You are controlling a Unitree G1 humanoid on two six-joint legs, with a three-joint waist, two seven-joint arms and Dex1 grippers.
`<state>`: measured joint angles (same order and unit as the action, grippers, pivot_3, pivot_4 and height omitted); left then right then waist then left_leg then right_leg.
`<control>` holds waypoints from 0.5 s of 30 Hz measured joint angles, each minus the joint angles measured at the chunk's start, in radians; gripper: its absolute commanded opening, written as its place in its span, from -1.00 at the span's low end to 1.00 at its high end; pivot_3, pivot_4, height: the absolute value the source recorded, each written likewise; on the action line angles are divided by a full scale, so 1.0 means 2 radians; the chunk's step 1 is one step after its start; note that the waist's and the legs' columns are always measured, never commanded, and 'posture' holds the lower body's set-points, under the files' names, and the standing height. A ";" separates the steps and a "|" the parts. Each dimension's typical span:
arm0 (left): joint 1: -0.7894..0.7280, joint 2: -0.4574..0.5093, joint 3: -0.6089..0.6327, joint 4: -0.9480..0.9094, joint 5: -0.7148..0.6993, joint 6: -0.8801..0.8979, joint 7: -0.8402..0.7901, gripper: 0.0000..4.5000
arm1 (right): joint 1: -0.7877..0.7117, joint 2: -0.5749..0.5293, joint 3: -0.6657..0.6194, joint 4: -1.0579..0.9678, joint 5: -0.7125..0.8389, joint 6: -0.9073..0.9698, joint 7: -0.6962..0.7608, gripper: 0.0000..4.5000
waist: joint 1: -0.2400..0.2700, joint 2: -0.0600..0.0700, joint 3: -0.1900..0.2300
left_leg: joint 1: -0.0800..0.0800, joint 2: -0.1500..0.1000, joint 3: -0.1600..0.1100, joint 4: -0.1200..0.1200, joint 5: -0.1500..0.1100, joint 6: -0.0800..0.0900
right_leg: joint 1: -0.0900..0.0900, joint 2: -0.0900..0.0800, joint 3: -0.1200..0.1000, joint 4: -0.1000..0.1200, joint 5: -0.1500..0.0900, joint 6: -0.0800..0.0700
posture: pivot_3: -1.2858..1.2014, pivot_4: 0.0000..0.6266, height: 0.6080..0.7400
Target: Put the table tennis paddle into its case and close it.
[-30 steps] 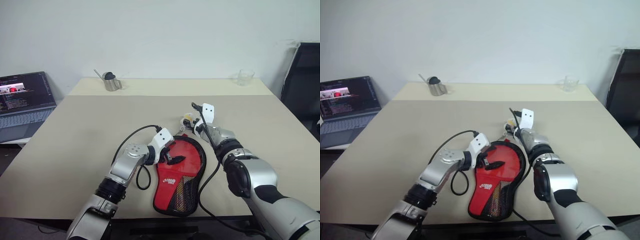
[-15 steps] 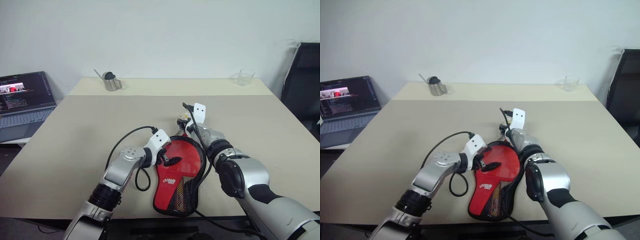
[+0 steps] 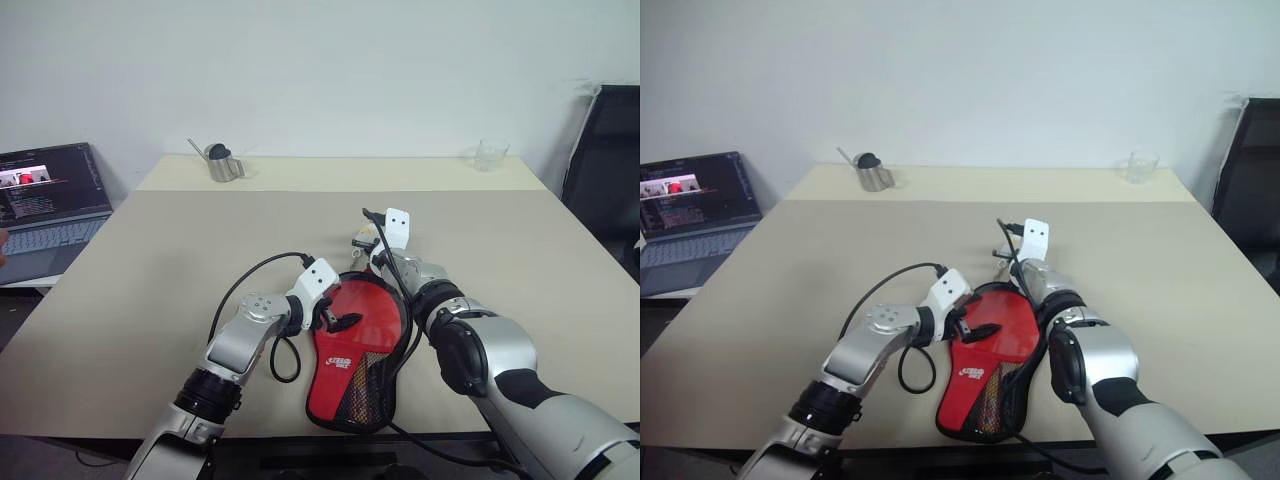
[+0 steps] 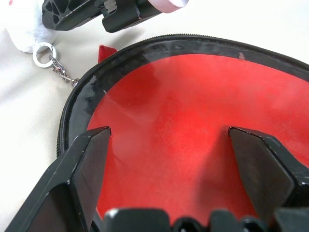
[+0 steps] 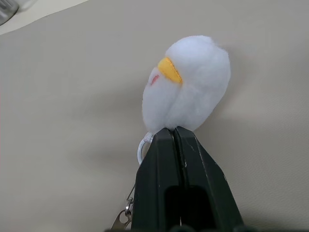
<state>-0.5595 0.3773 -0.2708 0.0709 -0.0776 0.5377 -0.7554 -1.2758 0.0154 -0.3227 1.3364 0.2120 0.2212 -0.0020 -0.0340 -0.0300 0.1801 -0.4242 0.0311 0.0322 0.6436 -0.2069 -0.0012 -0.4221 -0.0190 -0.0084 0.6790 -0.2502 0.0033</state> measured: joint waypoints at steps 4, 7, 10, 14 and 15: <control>0.000 0.000 0.000 0.000 0.000 0.000 0.000 0.89 | 0.000 -0.001 0.001 0.000 -0.002 0.001 0.004 -0.99 | 0.000 0.000 0.000 | 0.000 0.000 0.000 0.000 0.000 0.000 | 0.000 0.000 0.000 0.000 0.000 0.000 | 0.03 -0.52 1.00; 0.000 0.000 0.000 0.000 0.001 -0.002 0.000 0.89 | 0.000 -0.002 0.005 0.000 -0.007 0.007 0.019 -0.58 | 0.000 0.000 0.000 | 0.000 0.000 0.000 0.000 0.000 0.000 | 0.000 0.000 0.000 0.000 0.000 0.000 | 0.03 -0.52 1.00; 0.000 0.000 0.000 0.002 0.001 -0.004 -0.001 0.89 | 0.001 -0.002 0.006 0.000 -0.007 0.018 0.036 -0.12 | 0.000 0.000 0.000 | 0.000 0.000 0.000 0.000 0.000 0.000 | 0.000 0.000 0.000 0.000 0.000 0.000 | 0.03 -0.52 1.00; 0.000 0.000 0.000 0.005 0.001 -0.010 -0.002 0.89 | 0.003 -0.003 0.007 0.000 -0.007 0.027 0.045 0.50 | 0.000 0.000 0.000 | 0.000 0.000 0.000 0.000 0.000 0.000 | 0.000 0.000 0.000 0.000 0.000 0.000 | 0.03 -0.52 1.00; 0.000 0.000 0.000 0.006 0.001 -0.011 -0.003 0.89 | 0.004 -0.003 0.007 0.000 -0.008 0.029 0.044 0.63 | 0.000 0.000 0.000 | 0.000 0.000 0.000 0.000 0.000 0.000 | 0.000 0.000 0.000 0.000 0.000 0.000 | 0.03 -0.52 1.00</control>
<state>-0.5599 0.3778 -0.2712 0.0831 -0.0760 0.5159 -0.7607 -1.2677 0.0093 -0.3082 1.3357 0.1969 0.2790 0.0869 -0.0339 -0.0300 0.1801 -0.4242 0.0311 0.0322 0.6435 -0.2069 -0.0012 -0.4220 -0.0191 -0.0084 0.6788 -0.2502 0.0033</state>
